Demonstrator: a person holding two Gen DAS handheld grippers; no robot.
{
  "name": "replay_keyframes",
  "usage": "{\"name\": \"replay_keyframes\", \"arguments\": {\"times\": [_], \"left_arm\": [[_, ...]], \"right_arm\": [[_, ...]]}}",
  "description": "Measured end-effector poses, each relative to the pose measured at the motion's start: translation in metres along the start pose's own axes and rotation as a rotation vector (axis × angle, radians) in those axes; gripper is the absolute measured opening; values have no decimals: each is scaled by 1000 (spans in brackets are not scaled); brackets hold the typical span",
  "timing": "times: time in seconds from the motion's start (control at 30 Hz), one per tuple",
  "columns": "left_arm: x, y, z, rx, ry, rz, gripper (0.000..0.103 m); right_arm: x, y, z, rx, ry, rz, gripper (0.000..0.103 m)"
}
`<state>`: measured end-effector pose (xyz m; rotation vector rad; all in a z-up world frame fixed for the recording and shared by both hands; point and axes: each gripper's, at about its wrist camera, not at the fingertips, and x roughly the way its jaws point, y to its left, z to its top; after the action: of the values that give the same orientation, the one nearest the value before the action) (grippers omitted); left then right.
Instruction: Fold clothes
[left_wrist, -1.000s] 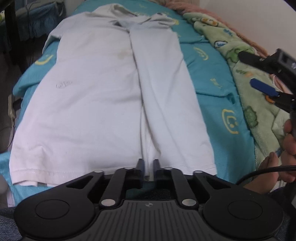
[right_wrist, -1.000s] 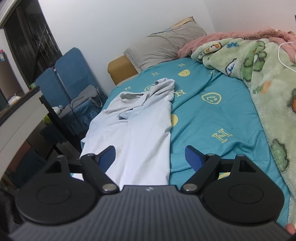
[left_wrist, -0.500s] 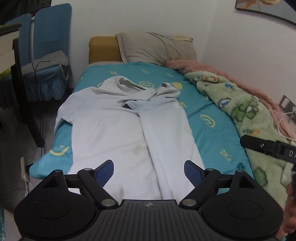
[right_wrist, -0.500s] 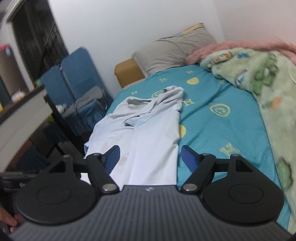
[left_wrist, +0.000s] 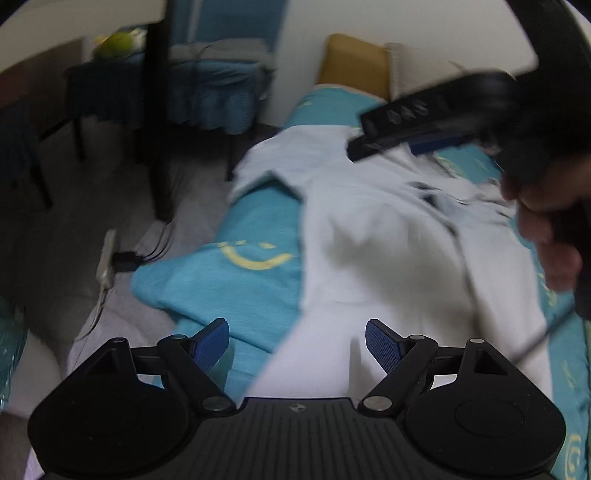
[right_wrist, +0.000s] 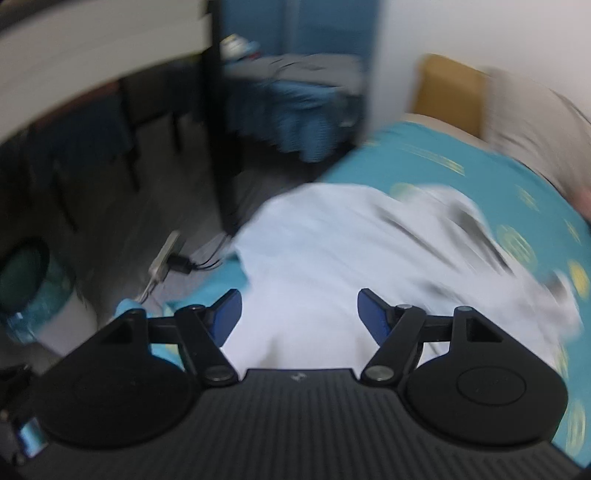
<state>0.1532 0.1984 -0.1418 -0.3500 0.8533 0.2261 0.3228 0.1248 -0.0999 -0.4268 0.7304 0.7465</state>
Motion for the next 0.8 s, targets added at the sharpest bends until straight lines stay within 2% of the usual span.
{"name": "replay_keyframes", "arguments": {"times": [0.17, 0.27, 0.37, 0.4, 0.43, 0.47, 0.53, 0.67, 0.8], "left_arm": [[28, 30, 6, -111, 34, 70, 82], [40, 38, 8, -144, 51, 77, 82], [40, 38, 8, -146, 32, 73, 83], [40, 36, 8, -144, 26, 74, 83], [40, 37, 8, -150, 22, 66, 83], [39, 37, 9, -156, 18, 59, 83], [37, 40, 10, -177, 5, 38, 82], [26, 43, 11, -219, -61, -5, 82], [8, 45, 9, -267, -168, -122, 83]], "right_arm": [[82, 43, 36, -196, 65, 37, 70], [119, 63, 40, -297, 129, 49, 61], [141, 77, 36, -379, 160, 0, 58], [147, 80, 35, -397, 165, -27, 53], [150, 81, 34, -399, 163, -49, 31], [149, 79, 32, -379, 152, -64, 18], [142, 75, 32, -334, 109, -93, 8], [108, 54, 36, -218, -42, -158, 6], [55, 2, 33, 36, -203, -261, 6]]}}
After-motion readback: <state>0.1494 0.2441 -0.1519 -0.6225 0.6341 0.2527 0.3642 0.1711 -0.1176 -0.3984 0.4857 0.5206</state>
